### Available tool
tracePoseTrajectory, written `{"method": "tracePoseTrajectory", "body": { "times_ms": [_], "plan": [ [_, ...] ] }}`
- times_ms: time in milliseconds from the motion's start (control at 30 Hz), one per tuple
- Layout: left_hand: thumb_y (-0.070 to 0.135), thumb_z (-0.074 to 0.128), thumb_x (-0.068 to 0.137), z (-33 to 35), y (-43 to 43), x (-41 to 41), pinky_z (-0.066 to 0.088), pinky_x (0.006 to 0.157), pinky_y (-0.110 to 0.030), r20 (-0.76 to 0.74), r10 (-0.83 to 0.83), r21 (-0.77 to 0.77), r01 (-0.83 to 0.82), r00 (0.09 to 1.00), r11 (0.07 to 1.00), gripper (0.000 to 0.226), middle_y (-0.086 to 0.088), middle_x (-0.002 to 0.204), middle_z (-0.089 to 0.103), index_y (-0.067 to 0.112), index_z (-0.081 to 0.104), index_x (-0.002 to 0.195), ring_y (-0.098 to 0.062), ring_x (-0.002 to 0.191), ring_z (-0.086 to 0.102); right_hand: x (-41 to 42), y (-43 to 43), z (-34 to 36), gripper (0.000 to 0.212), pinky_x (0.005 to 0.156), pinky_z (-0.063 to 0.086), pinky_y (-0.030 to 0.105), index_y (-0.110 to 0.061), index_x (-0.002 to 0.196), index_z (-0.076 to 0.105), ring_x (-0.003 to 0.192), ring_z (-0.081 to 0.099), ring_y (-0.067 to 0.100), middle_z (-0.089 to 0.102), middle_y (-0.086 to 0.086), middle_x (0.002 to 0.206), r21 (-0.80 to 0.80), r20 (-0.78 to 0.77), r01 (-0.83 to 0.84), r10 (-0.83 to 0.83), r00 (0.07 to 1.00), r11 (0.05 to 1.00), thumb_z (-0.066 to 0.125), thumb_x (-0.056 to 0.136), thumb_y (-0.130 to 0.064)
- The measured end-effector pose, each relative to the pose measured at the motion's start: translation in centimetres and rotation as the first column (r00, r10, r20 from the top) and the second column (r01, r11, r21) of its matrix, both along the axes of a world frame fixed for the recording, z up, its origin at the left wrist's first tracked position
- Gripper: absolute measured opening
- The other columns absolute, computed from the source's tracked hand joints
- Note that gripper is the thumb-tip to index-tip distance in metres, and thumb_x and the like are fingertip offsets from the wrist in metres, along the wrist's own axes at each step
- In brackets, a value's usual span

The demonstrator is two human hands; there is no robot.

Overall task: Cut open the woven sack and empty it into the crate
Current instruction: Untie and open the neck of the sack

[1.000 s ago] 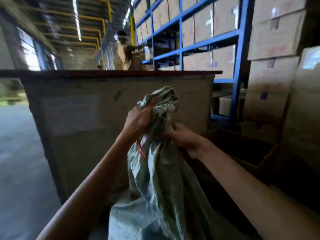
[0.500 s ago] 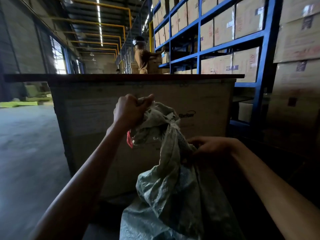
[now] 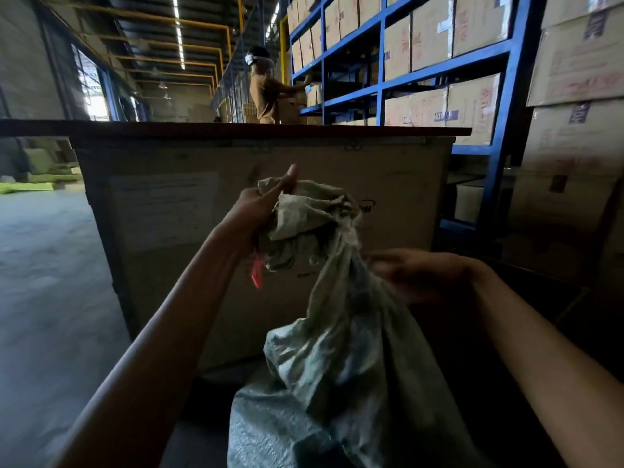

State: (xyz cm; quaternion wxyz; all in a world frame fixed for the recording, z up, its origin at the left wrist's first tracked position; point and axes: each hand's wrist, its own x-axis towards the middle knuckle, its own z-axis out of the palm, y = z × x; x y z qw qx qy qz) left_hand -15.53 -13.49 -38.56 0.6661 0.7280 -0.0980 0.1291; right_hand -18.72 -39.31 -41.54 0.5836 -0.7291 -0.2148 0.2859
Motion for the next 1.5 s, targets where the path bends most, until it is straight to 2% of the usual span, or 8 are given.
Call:
{"method": "tracePoseTrajectory", "body": {
  "times_ms": [133, 233, 333, 567, 1000, 1133, 1367, 1500],
  "plan": [
    [0.061, 0.053, 0.089, 0.0, 0.3, 0.1, 0.057, 0.085, -0.04, -0.048, -0.301, 0.036, 0.303, 0.952, 0.952, 0.07, -0.023, 0.096, 0.07, -0.004, 0.066, 0.113, -0.031, 0.087, 0.068, 0.4, 0.9, -0.2, 0.055, 0.11, 0.042, 0.053, -0.005, 0.138, 0.054, 0.129, 0.054, 0.038, 0.058, 0.02, 0.139, 0.2, 0.017, 0.0, -0.003, 1.0, 0.98, 0.053, 0.095, -0.041],
    [0.024, 0.073, 0.083, -0.4, 0.8, 0.4, 0.061, 0.077, -0.031, -0.133, -0.372, 0.285, 0.395, 0.919, 0.873, 0.026, -0.012, 0.093, 0.075, 0.003, 0.074, 0.1, -0.022, 0.083, 0.072, 0.6, 2.3, 0.5, 0.036, 0.087, 0.06, 0.042, 0.003, 0.12, 0.063, 0.1, 0.072, 0.033, 0.073, 0.019, 0.111, 0.251, 0.037, 0.201, -0.217, 0.975, 0.947, 0.066, 0.089, -0.014],
    [0.006, 0.09, 0.067, -1.2, 0.6, 1.2, 0.057, 0.096, -0.037, -0.124, -0.141, 0.627, 0.188, 0.982, 0.756, 0.047, -0.012, 0.111, 0.074, 0.007, 0.072, 0.11, -0.028, 0.108, 0.068, 0.8, 2.8, 0.7, 0.013, 0.062, 0.06, 0.03, 0.001, 0.097, 0.067, 0.069, 0.073, 0.022, 0.074, 0.013, 0.081, 0.262, 0.056, 0.268, -0.292, 0.955, 0.927, 0.062, 0.09, -0.008],
    [0.036, 0.06, 0.068, -2.4, -1.5, 1.6, 0.06, 0.086, -0.042, 0.073, 0.435, 0.43, -0.422, 0.898, 0.798, 0.046, -0.014, 0.103, 0.075, 0.013, 0.073, 0.105, -0.033, 0.097, 0.071, 0.1, 3.9, 0.0, 0.027, 0.057, 0.055, 0.023, -0.013, 0.07, 0.063, 0.059, 0.067, 0.013, 0.069, 0.003, 0.068, -0.013, 0.179, 0.285, -0.278, 0.944, 0.958, 0.058, 0.095, -0.021],
    [-0.001, 0.042, 0.099, -5.5, -1.7, 3.5, 0.057, 0.078, -0.043, -0.005, 0.655, 0.28, -0.627, 0.756, 0.727, 0.029, -0.028, 0.115, 0.068, -0.008, 0.069, 0.106, -0.039, 0.098, 0.068, 0.0, 5.6, -1.2, 0.035, 0.092, 0.056, 0.031, -0.014, 0.116, 0.06, 0.098, 0.067, 0.015, 0.069, 0.001, 0.109, -0.494, 0.314, 0.107, 0.062, 0.947, 0.863, 0.069, 0.089, -0.034],
    [0.002, 0.051, 0.097, -6.0, -0.9, 4.0, 0.047, 0.038, -0.025, -0.026, 0.287, 0.107, -0.282, 0.958, 0.953, 0.019, -0.021, 0.086, 0.067, 0.0, 0.068, 0.106, -0.022, 0.055, 0.059, 1.1, 4.0, -2.2, 0.063, 0.108, 0.045, 0.036, -0.035, 0.12, 0.064, 0.119, 0.06, 0.009, 0.067, -0.011, 0.123, -0.082, 0.185, 0.049, -0.033, 0.982, 0.995, 0.07, 0.069, -0.072],
    [-0.008, 0.065, 0.083, -5.0, -2.3, 3.3, 0.06, 0.086, -0.049, -0.131, -0.134, -0.028, 0.132, 0.982, 0.991, 0.039, -0.024, 0.105, 0.071, -0.007, 0.064, 0.122, -0.033, 0.092, 0.072, 1.5, 2.7, -0.2, 0.031, 0.083, 0.06, 0.031, -0.018, 0.099, 0.078, 0.092, 0.075, 0.019, 0.078, 0.005, 0.103, 0.451, -0.063, 0.351, -0.364, 0.929, 0.82, 0.064, 0.089, -0.045],
    [-0.01, 0.059, 0.095, -4.3, -2.8, 2.5, 0.06, 0.085, -0.023, -0.053, -0.285, -0.382, 0.245, 0.957, 0.891, 0.024, -0.011, 0.098, 0.067, -0.013, 0.057, 0.118, 0.005, 0.077, 0.069, 1.5, 3.2, 0.1, 0.027, 0.066, 0.061, 0.029, -0.011, 0.103, 0.075, 0.076, 0.075, 0.018, 0.077, 0.009, 0.097, 0.552, -0.056, 0.386, -0.429, 0.902, 0.739, 0.075, 0.079, -0.022]
  ]
}}
